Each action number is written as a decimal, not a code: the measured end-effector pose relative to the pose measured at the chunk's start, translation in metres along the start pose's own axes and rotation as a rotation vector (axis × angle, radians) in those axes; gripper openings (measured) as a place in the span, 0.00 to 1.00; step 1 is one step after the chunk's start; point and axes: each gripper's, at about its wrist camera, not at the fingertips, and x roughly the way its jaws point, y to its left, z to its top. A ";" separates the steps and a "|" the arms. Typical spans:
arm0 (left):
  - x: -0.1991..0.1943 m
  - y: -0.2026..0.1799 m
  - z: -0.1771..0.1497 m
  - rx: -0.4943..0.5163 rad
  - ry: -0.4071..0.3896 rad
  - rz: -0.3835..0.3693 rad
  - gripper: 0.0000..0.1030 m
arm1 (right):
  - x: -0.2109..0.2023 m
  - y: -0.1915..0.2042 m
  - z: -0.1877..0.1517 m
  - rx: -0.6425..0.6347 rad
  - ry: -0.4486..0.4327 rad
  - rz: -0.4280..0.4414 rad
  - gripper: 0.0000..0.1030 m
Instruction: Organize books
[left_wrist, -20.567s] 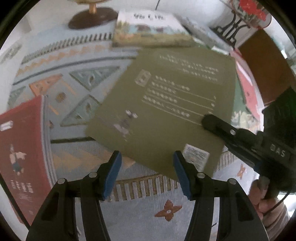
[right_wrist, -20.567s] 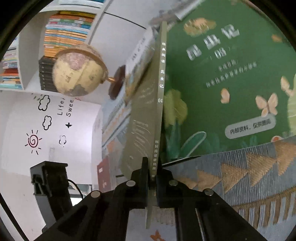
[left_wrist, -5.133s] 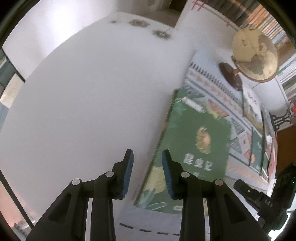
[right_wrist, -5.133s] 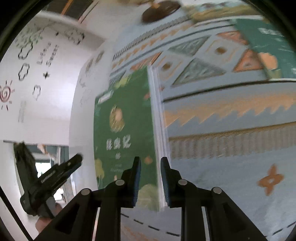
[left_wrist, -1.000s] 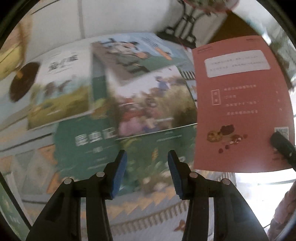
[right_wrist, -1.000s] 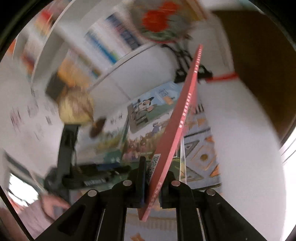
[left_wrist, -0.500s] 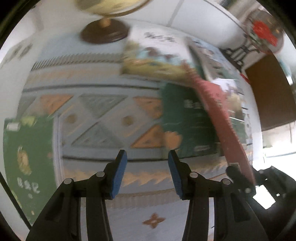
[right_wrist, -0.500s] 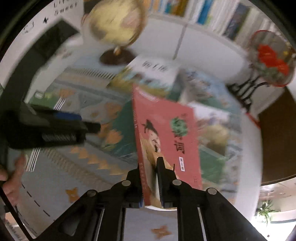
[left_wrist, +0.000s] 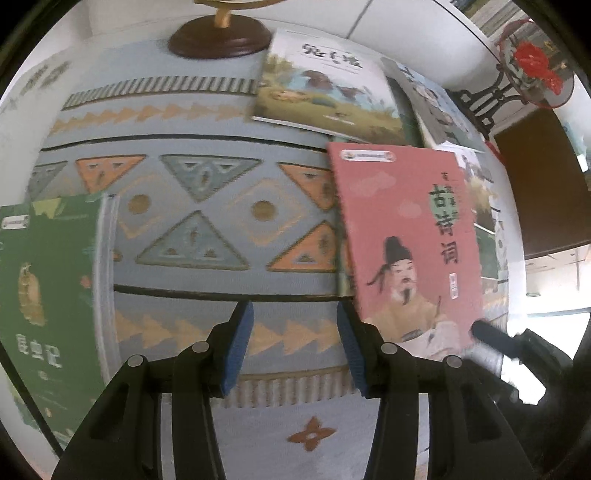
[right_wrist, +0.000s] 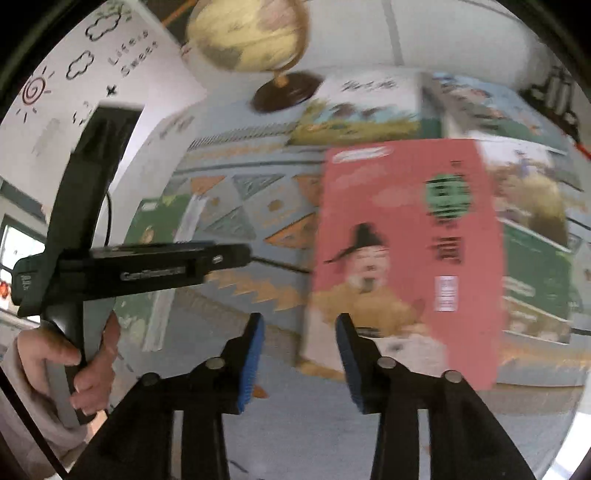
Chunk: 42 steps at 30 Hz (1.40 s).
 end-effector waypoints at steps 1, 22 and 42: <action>0.004 -0.008 -0.001 0.004 0.001 -0.005 0.43 | -0.005 -0.012 -0.002 0.018 -0.016 -0.014 0.46; 0.041 -0.048 -0.031 -0.095 0.011 -0.199 0.51 | 0.014 -0.151 -0.011 0.205 0.019 0.169 0.54; 0.014 -0.061 -0.048 -0.151 -0.086 -0.183 0.19 | 0.019 -0.180 -0.036 0.376 -0.033 0.292 0.19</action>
